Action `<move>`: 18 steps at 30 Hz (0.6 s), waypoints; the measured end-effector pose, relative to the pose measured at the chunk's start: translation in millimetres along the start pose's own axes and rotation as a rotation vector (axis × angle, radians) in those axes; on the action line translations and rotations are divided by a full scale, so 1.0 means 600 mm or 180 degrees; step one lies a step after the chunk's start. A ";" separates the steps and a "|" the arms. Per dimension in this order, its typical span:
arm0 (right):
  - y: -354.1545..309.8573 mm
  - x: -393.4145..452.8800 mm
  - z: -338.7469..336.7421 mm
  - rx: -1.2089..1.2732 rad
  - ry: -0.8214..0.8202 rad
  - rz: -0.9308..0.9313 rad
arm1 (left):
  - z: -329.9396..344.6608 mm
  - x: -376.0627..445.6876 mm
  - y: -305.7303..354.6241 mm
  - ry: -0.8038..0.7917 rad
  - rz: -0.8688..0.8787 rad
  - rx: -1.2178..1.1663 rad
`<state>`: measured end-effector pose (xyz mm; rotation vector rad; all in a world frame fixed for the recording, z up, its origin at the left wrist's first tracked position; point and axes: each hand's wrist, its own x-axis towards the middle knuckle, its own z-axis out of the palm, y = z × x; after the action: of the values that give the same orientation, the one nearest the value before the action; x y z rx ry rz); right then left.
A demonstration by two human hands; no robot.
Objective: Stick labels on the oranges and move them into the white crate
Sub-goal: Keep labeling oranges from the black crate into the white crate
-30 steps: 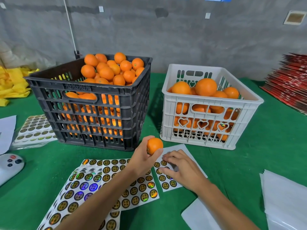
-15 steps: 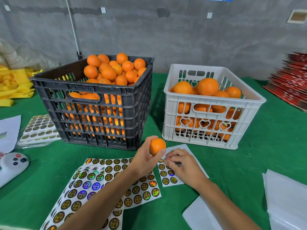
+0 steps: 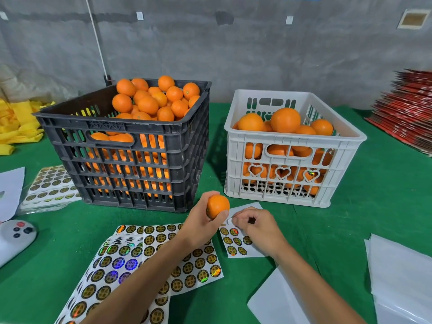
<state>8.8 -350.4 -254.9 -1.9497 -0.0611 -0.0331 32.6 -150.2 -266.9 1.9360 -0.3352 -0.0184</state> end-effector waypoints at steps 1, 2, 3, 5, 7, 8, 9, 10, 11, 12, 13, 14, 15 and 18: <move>-0.002 0.000 -0.001 0.0133 0.0080 0.0111 | -0.001 0.000 0.001 -0.0007 -0.0005 -0.0010; -0.003 0.000 -0.001 0.0329 0.0201 0.0219 | -0.001 0.000 0.001 -0.0014 -0.0009 -0.0011; -0.005 -0.001 0.000 0.0580 0.0356 0.0292 | -0.001 0.000 0.000 -0.0020 -0.0009 0.0004; -0.010 -0.005 0.004 0.0705 0.0733 0.0175 | -0.001 0.002 0.001 -0.0043 0.0001 0.0080; -0.013 -0.007 0.010 0.0065 0.1003 -0.0362 | 0.001 0.002 0.002 -0.0091 0.0080 0.0231; -0.014 -0.009 0.015 -0.0175 0.1001 -0.0623 | 0.002 0.001 0.002 -0.0108 0.0140 0.0276; -0.015 -0.010 0.019 -0.0276 0.0940 -0.0790 | 0.003 0.001 0.002 -0.0115 0.0190 0.0282; -0.015 -0.012 0.023 -0.0284 0.0872 -0.0871 | 0.003 0.000 0.002 -0.0122 0.0216 0.0270; -0.016 -0.013 0.025 -0.0214 0.0817 -0.0898 | 0.002 -0.001 0.003 -0.0136 0.0218 0.0242; -0.016 -0.014 0.025 -0.0091 0.0748 -0.0877 | 0.001 -0.002 0.005 -0.0148 0.0202 0.0196; -0.017 -0.016 0.024 0.0009 0.0643 -0.0859 | 0.000 -0.004 0.008 -0.0143 0.0174 0.0133; -0.020 -0.019 0.023 0.0011 0.0524 -0.0868 | -0.002 -0.004 0.010 -0.0122 0.0149 0.0056; -0.022 -0.022 0.021 -0.0070 0.0407 -0.0897 | -0.004 -0.004 0.013 -0.0095 0.0137 -0.0030; -0.035 -0.034 0.019 -0.0602 0.0242 -0.1083 | -0.010 -0.006 0.031 0.0009 0.0181 -0.0207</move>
<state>-13.1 -332.8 -240.5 -2.1042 -0.3499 -0.3484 25.8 -150.1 -248.3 1.8614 -0.3833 0.0108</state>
